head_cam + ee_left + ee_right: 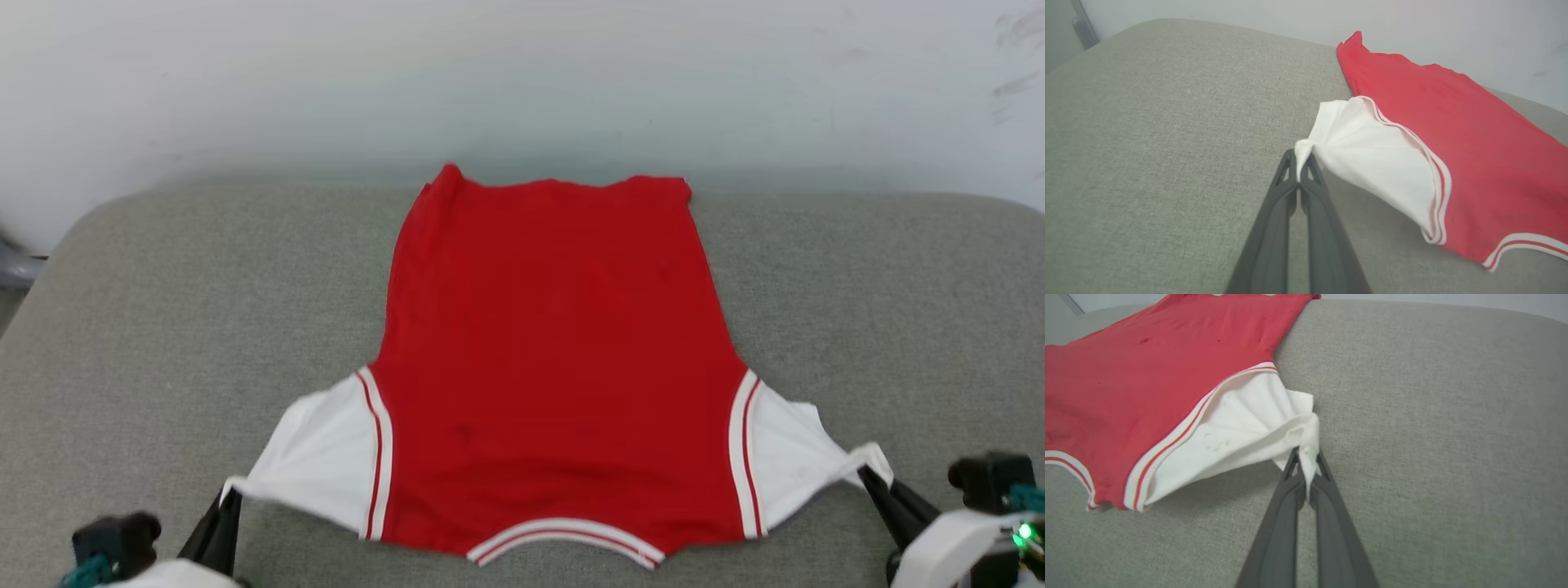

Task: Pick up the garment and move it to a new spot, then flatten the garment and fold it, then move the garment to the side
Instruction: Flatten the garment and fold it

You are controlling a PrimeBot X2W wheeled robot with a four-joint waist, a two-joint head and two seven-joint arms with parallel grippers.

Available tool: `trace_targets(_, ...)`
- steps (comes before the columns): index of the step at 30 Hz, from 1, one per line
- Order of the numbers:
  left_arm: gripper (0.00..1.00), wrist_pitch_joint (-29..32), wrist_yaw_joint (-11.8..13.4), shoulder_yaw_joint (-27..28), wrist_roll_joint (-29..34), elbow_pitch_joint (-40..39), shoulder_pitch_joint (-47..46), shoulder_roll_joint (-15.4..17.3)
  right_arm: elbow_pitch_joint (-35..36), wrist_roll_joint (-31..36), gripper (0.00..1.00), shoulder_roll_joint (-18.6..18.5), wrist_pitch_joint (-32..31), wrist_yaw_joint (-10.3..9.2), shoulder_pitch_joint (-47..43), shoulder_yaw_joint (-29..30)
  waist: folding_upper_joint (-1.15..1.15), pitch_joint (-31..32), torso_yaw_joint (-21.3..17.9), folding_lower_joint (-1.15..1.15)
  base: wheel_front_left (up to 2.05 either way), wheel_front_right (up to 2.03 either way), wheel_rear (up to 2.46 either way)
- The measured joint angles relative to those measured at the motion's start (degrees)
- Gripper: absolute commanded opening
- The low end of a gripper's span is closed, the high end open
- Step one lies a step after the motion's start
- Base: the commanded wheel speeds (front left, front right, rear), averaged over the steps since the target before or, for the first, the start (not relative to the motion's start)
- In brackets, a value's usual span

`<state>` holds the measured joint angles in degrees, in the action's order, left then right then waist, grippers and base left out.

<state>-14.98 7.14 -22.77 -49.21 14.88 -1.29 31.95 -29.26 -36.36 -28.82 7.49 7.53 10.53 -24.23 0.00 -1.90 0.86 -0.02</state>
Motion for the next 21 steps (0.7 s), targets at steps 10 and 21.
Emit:
trace_targets(10,0.00,0.0,1.1,2.7,-1.7,-1.5,11.4,-0.5,7.2,2.9,0.00,0.5,-3.4,0.02,-15.2,7.7,0.00,2.4,-0.4,0.01,0.00,0.00,0.00)
trace_targets(21,0.00,0.0,0.8,3.4,-1.5,0.0,14.6,-3.0,11.1,4.3,0.00,3.2,-6.9,0.02,-25.7,13.7,0.00,2.8,0.3,0.02,0.00,0.00,0.00)
